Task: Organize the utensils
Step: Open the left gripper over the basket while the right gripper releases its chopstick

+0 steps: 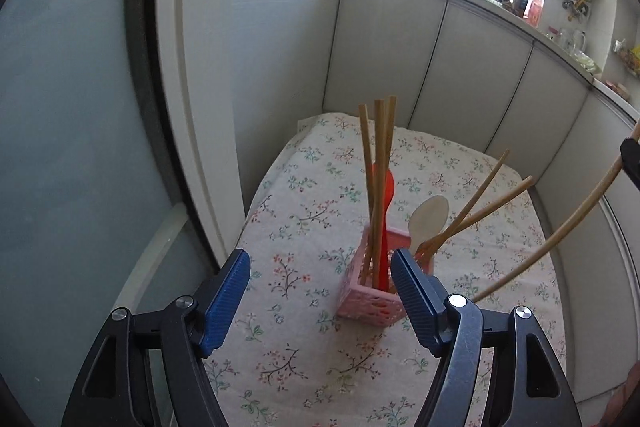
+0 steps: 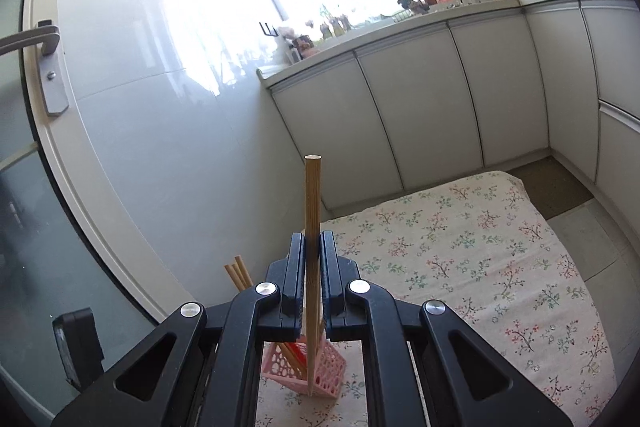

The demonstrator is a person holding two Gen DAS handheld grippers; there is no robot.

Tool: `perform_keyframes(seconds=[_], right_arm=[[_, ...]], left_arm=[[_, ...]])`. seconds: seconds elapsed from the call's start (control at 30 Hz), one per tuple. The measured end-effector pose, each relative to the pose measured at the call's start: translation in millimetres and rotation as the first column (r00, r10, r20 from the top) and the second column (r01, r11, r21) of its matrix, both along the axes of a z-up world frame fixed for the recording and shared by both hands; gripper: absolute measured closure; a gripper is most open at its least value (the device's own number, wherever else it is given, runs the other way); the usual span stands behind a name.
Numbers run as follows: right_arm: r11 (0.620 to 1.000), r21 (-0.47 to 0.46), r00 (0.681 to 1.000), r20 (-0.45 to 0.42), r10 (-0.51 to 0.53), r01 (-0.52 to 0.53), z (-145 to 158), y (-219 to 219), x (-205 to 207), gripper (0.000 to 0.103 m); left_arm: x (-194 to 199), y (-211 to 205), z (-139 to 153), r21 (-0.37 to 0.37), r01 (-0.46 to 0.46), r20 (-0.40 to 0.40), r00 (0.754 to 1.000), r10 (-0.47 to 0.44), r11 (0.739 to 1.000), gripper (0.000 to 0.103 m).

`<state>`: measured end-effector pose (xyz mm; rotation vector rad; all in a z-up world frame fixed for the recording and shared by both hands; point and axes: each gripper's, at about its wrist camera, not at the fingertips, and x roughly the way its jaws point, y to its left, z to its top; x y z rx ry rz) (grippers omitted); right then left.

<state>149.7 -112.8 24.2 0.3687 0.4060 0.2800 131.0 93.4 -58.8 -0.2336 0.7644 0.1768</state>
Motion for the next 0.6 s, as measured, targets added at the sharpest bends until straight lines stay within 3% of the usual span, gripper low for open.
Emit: perform_keyframes(seconds=[0.27,0.6], right_arm=[[1.0,-0.021,0.999,0.044,-0.008,0.009,-16.4,41.9,22.4,0.095],[0.996,-0.087,0.999,-0.037,-0.023,0.019,-68.0,78.4,56.0,0.095]], left_arm=[[6.1,13.4,-18.0,0.021,-0.045,-0.044,0.998,0.046,0.999,0.029],[18.0,21.1,-28.0,0.023,-0.047,-0.083,0.995,0.049,0.999,0.029]])
